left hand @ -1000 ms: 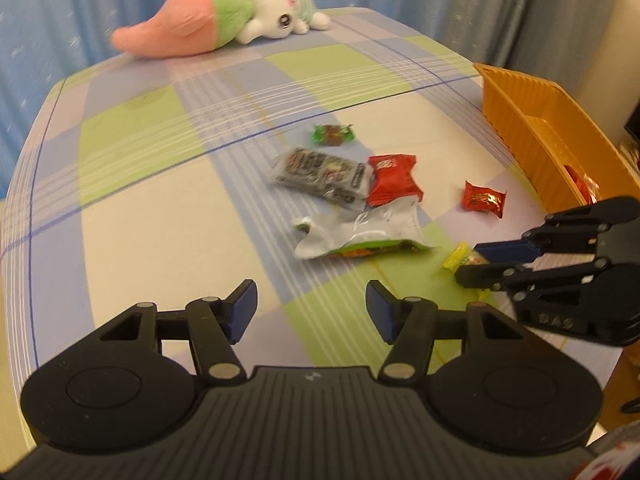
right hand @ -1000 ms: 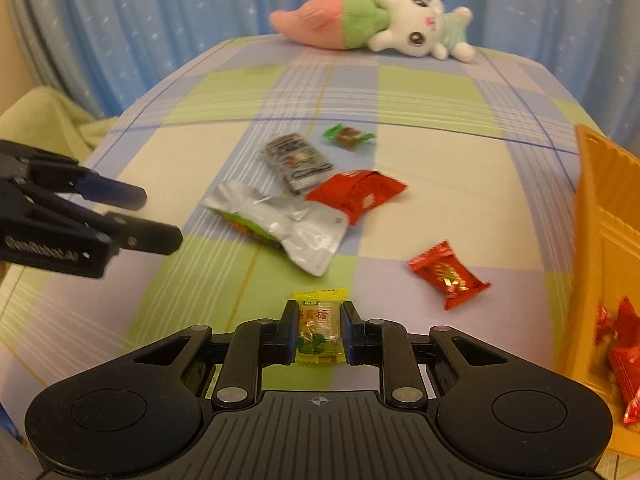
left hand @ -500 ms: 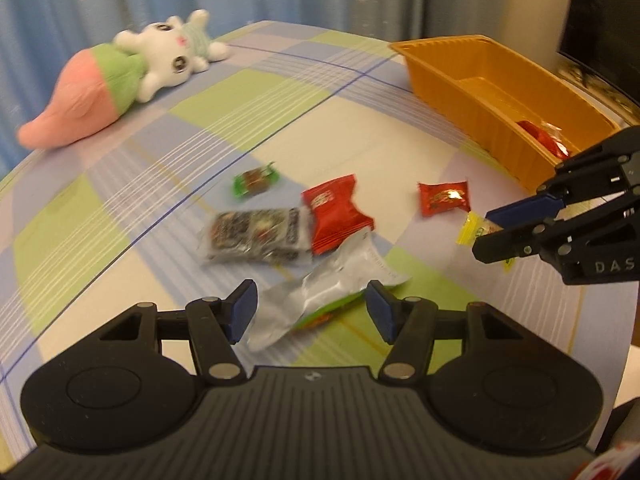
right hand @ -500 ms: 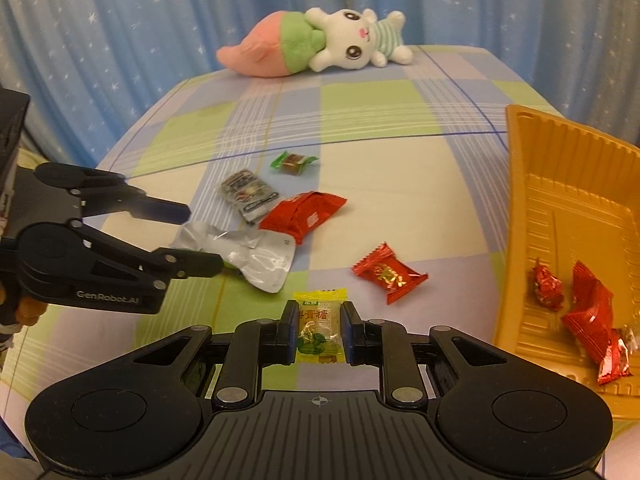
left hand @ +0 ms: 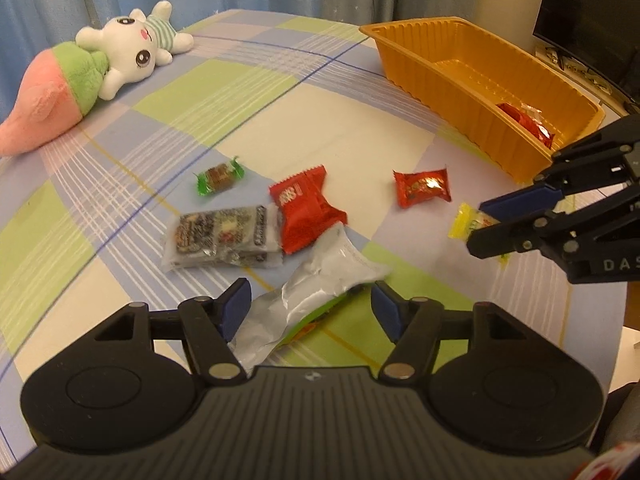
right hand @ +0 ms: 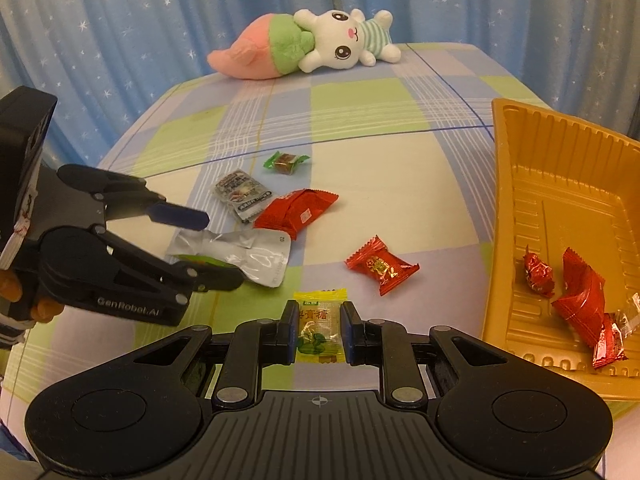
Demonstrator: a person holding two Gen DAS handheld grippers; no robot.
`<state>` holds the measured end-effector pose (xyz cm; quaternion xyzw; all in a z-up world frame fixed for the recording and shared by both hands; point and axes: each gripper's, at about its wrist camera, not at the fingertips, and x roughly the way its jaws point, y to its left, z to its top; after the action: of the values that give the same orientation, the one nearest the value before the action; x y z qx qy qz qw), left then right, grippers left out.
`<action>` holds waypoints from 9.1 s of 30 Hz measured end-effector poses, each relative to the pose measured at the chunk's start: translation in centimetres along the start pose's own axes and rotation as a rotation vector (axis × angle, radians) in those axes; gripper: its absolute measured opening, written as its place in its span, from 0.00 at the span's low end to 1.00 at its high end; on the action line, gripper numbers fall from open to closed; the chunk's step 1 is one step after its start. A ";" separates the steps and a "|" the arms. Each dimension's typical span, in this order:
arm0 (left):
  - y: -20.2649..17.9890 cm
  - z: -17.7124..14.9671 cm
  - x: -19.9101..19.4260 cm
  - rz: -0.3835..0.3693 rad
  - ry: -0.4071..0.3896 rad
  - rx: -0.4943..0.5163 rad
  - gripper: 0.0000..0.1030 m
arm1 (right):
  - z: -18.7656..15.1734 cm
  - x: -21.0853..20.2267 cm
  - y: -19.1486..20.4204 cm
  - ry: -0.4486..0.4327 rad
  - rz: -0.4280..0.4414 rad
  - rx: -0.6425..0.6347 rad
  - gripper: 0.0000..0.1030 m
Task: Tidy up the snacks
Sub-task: 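Grasp the silver-green pouch with the left tool while the right tool holds the yellow packet, then carry the silver pouch and yellow packet over the orange tray, then open the left tool and the right tool to drop both packets into the tray, then move both open tools back toward the remaining snacks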
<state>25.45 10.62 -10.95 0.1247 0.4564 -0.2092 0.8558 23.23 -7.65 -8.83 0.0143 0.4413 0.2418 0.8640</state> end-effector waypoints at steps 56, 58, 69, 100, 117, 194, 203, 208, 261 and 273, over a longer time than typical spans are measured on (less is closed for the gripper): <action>-1.8 0.1 1.0 0.029 0.074 -0.256 0.28 | -1.9 -1.5 -0.6 0.011 -0.006 0.062 0.21; -1.7 0.1 1.0 0.028 0.075 -0.258 0.25 | -1.9 -1.5 -0.5 0.009 -0.004 0.058 0.21; -1.7 -0.6 -1.6 0.038 0.041 -0.317 0.25 | -1.6 -2.2 -0.3 -0.004 0.027 0.036 0.21; -15.1 11.4 -3.6 -0.063 -0.129 -0.273 0.25 | -0.4 -12.7 -14.2 -0.147 -0.015 0.140 0.21; -18.2 18.6 2.8 0.006 -0.120 -0.251 0.25 | 1.3 -13.1 -23.5 -0.171 -0.002 0.192 0.21; -16.3 12.5 -3.6 0.210 -0.120 -0.493 0.53 | 1.7 -12.8 -25.0 -0.170 0.086 0.255 0.59; -15.7 10.1 -5.1 0.223 -0.111 -0.524 0.55 | -0.1 -14.2 -22.9 -0.153 0.084 0.230 0.59; -15.2 8.8 -5.8 0.219 -0.101 -0.543 0.56 | -0.8 -14.2 -21.3 -0.138 0.084 0.227 0.59; -2.6 -4.8 -11.0 0.124 -0.012 -0.546 0.65 | -3.3 -6.6 -0.6 0.033 0.063 0.175 0.59; -1.2 -5.3 -10.3 0.141 0.016 -0.589 0.66 | -1.8 -4.4 0.4 0.055 0.061 0.074 0.59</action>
<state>15.93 14.18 -5.36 -0.0958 0.4943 -0.0071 0.8640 19.49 -9.51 -6.48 0.0531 0.4730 0.2517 0.8427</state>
